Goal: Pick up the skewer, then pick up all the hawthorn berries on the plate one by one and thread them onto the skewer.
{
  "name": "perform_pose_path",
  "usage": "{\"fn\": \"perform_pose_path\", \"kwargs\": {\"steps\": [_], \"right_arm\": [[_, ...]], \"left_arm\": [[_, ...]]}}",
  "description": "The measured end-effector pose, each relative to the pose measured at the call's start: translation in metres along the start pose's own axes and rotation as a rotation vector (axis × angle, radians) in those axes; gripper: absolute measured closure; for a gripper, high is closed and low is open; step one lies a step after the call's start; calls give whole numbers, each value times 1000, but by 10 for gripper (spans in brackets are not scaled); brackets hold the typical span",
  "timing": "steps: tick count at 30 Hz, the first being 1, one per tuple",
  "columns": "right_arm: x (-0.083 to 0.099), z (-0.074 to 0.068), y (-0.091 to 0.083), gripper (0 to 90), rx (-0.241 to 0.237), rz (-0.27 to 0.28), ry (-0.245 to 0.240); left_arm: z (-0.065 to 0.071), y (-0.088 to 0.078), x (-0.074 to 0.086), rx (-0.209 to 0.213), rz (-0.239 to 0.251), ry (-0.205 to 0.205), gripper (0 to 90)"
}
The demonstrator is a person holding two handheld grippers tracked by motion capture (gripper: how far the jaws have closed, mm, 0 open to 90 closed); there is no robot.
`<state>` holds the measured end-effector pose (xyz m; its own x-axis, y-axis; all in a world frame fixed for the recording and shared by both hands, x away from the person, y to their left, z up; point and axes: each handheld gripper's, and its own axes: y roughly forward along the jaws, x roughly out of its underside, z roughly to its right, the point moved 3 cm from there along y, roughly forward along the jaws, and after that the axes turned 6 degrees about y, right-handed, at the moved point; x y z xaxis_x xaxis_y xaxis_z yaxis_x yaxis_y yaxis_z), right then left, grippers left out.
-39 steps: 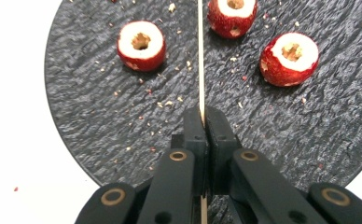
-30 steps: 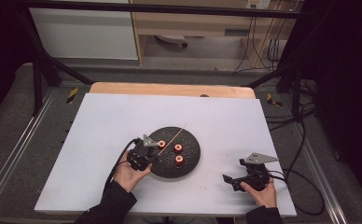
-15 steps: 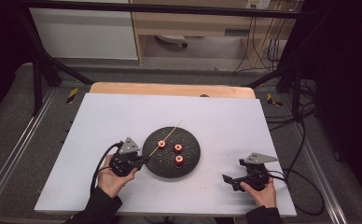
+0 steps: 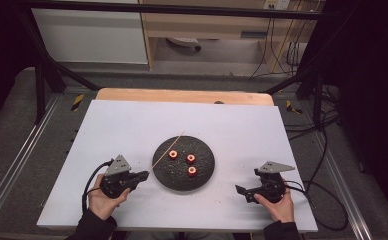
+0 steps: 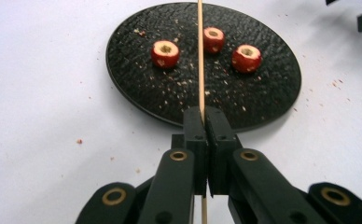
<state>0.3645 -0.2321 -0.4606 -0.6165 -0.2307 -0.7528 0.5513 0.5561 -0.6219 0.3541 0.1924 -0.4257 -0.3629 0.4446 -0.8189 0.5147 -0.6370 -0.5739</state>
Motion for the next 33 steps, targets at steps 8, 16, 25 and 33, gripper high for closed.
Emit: {"fn": "perform_pose_path", "kwargs": {"steps": [8,16,25,33], "right_arm": [[-18,-16,5,5,10,-11,-31],[-37,-33,18,5,-12,-24,-64],[-54,-50,30,5,-27,-31,-87],[-71,-65,42,10,-19,-77,-122]], "left_arm": [[-4,-7,13,23,23,6,884],[-10,-11,16,36,57,0,884],[-13,-13,20,52,66,2,884],[-13,-10,23,57,56,11,884]]}}
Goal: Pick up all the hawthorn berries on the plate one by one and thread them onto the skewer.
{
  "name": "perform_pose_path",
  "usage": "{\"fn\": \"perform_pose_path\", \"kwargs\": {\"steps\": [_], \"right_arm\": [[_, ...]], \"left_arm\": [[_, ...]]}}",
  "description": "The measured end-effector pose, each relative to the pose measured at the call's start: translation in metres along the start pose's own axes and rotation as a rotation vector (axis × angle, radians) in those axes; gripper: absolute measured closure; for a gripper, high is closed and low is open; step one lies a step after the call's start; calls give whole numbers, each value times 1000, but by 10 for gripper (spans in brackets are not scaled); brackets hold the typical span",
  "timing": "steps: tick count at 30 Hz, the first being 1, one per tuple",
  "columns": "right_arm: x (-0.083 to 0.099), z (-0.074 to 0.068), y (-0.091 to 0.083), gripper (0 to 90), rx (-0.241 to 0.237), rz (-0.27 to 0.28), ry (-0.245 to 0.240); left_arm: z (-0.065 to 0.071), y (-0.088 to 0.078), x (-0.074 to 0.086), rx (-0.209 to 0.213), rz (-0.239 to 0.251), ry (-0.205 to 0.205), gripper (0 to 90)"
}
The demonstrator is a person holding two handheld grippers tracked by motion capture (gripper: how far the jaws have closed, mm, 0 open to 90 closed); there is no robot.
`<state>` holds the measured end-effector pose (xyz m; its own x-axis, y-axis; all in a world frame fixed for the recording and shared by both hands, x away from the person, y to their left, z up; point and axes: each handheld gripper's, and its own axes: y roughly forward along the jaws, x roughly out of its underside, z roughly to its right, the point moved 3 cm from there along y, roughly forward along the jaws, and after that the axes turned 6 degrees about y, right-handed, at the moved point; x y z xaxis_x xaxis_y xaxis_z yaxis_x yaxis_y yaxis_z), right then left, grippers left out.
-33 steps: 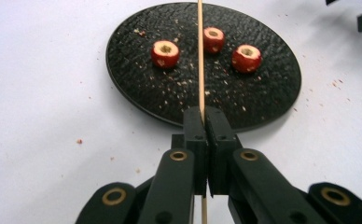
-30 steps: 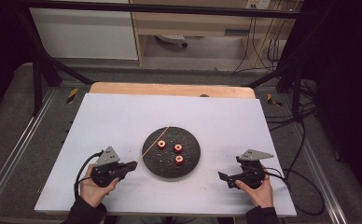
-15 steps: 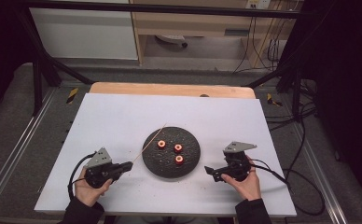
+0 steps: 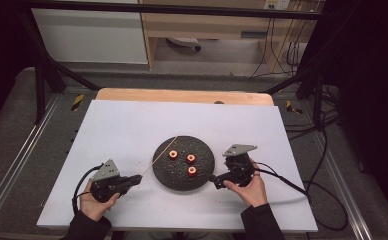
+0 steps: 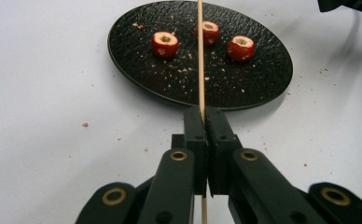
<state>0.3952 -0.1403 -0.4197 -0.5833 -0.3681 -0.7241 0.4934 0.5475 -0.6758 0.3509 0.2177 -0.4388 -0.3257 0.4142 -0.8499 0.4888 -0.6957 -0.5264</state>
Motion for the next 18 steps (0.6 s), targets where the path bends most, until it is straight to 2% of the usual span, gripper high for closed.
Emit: {"fn": "perform_pose_path", "kwargs": {"steps": [3,4,7,12,15,18], "right_arm": [[-7,-7,5,22,5,-32,-23],[-12,-11,9,36,2,-61,-42],[-17,-16,13,51,-5,-83,-57],[-28,-26,25,124,-35,-129,-83],[-35,-32,34,206,-42,-161,-101],[-38,-35,38,248,-52,-177,-103]], "left_arm": [[0,0,1,-1,-1,3,884],[1,0,1,0,-2,7,884],[1,-1,1,0,-2,13,884],[2,-2,3,1,-2,15,884],[1,-1,4,2,-5,16,884],[1,-1,4,6,-7,19,884]]}}
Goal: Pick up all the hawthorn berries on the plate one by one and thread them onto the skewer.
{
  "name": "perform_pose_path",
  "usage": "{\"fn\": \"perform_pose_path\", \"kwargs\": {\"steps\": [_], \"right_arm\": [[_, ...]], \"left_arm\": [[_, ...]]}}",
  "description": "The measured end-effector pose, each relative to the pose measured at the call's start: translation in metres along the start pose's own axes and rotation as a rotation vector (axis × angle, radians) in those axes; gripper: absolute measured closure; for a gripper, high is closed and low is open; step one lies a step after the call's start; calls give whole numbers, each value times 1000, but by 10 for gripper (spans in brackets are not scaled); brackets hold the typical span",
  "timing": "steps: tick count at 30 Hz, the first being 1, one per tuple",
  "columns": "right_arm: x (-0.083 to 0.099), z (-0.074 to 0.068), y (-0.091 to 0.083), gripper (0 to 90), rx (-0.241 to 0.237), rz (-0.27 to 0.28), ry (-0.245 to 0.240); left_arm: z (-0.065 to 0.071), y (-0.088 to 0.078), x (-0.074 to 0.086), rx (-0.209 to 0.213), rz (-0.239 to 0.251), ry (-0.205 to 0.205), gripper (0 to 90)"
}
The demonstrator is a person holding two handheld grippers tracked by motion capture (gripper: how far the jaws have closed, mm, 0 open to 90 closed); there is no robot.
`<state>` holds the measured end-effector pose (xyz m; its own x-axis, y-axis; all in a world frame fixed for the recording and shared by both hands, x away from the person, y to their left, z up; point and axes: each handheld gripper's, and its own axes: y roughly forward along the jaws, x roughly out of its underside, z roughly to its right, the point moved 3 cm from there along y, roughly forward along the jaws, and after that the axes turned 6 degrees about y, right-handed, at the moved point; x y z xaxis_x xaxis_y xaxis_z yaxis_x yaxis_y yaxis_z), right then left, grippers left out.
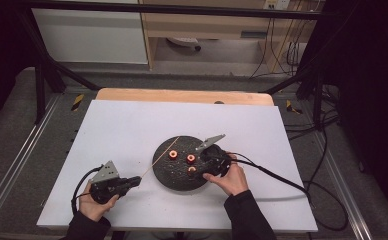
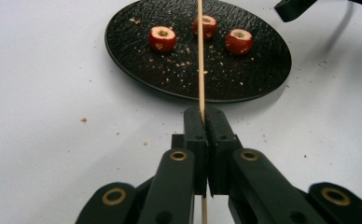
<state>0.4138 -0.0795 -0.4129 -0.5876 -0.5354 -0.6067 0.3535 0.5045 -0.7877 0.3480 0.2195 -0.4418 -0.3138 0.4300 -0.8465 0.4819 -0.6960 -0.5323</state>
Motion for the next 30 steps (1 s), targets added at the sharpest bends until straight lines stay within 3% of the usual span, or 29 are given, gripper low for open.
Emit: {"fn": "perform_pose_path", "kwargs": {"steps": [11,21,30], "right_arm": [[-10,1,19,424,-42,-107,-11],[-13,5,36,556,-90,-208,-62],[-15,6,38,588,-94,-256,-75]], "left_arm": [[-1,1,1,0,-9,7,884],[-3,2,2,-1,-19,5,884],[-3,2,2,-3,-22,8,884]]}}
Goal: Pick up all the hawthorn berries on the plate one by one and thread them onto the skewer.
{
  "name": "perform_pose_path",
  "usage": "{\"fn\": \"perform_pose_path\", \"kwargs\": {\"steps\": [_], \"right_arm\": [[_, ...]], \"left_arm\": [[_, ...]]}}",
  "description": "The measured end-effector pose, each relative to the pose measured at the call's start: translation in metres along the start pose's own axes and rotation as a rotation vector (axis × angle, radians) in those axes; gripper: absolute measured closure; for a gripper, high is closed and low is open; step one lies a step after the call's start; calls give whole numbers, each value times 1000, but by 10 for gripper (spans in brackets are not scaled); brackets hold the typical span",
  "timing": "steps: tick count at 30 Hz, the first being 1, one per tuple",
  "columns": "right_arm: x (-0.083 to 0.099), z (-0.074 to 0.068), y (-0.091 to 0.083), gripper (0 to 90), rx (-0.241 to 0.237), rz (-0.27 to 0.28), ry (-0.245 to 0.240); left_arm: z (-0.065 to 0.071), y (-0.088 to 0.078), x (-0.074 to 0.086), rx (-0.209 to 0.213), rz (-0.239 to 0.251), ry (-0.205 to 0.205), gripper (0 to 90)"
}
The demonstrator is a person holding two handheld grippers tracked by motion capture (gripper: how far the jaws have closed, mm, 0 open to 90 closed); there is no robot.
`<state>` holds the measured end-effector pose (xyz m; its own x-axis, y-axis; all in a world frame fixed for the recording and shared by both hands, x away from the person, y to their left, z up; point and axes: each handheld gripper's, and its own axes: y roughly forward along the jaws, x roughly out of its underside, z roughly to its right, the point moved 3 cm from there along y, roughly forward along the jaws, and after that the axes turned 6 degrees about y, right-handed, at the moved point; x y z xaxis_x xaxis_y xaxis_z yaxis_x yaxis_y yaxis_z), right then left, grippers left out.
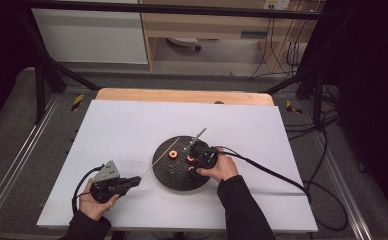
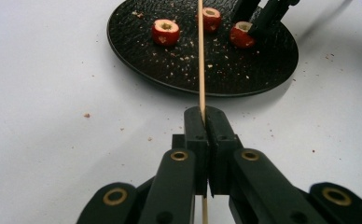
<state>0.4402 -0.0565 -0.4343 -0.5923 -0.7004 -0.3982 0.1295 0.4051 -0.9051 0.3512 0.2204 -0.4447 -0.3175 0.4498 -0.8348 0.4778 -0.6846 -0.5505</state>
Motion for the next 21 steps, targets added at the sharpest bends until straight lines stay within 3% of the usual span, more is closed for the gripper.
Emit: {"fn": "perform_pose_path", "kwargs": {"steps": [15,21], "right_arm": [[-6,2,5,604,-13,-48,-2],[-5,0,-4,608,-9,-16,12]], "left_arm": [[0,0,0,-4,-5,6,884],[0,0,0,-10,-1,8,884]]}}
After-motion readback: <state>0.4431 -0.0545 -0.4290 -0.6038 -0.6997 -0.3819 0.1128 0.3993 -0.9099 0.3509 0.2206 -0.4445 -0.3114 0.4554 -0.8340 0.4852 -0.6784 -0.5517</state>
